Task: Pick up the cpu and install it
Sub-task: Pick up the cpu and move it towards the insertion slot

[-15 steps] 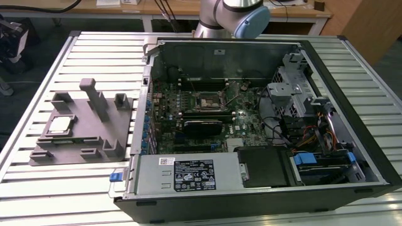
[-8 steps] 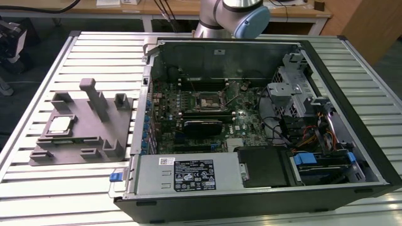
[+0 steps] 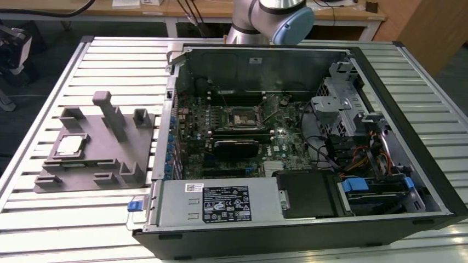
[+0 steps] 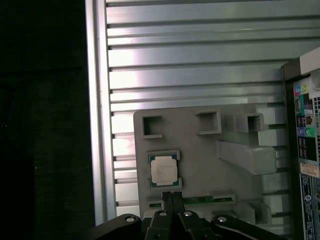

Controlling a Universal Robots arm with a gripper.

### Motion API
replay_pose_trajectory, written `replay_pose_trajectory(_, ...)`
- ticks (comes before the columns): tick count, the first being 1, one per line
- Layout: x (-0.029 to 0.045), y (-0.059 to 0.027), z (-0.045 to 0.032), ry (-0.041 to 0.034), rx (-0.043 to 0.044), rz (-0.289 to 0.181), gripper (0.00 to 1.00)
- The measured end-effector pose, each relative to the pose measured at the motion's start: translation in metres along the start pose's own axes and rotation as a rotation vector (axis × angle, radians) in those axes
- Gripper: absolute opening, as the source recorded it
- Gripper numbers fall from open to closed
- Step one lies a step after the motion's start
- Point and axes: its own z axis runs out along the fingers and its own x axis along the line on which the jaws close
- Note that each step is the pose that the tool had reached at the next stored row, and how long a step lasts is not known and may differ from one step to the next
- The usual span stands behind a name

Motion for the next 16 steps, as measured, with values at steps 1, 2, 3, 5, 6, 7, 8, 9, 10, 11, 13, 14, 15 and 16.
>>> replay_pose_trajectory(1,0.0000,0.0000,0.0002,-0.0001,0.0000,0.000,0.11)
replay_pose_trajectory(2,0.0000,0.0000,0.0005,-0.0002,-0.0001,0.000,0.11)
replay_pose_trajectory(3,0.0000,0.0000,0.0007,-0.0003,-0.0001,0.000,0.11)
replay_pose_trajectory(5,0.0000,-0.0001,0.0009,-0.0001,0.0000,0.000,0.11)
replay_pose_trajectory(6,0.0000,-0.0001,0.0010,-0.0002,0.0000,0.000,0.13)
replay_pose_trajectory(7,0.0000,-0.0001,0.0010,-0.0003,0.0000,0.000,0.13)
replay_pose_trajectory(8,0.0000,-0.0001,0.0010,-0.0004,0.0000,0.000,0.18)
replay_pose_trajectory(9,0.0000,-0.0001,0.0011,-0.0004,-0.0001,0.000,0.24)
replay_pose_trajectory(10,0.0000,-0.0001,0.0011,-0.0004,-0.0001,0.000,0.24)
replay_pose_trajectory(11,0.0000,-0.0001,0.0011,-0.0004,0.0000,0.000,0.30)
replay_pose_trajectory(13,0.0000,-0.0001,0.0012,-0.0004,-0.0001,0.000,0.36)
replay_pose_trajectory(14,0.0000,-0.0002,0.0016,-0.0005,-0.0001,0.000,0.47)
replay_pose_trajectory(15,0.0000,-0.0002,0.0021,-0.0007,-0.0002,0.000,0.47)
replay_pose_trajectory(16,0.0000,-0.0003,0.0028,-0.0007,-0.0002,0.000,0.53)
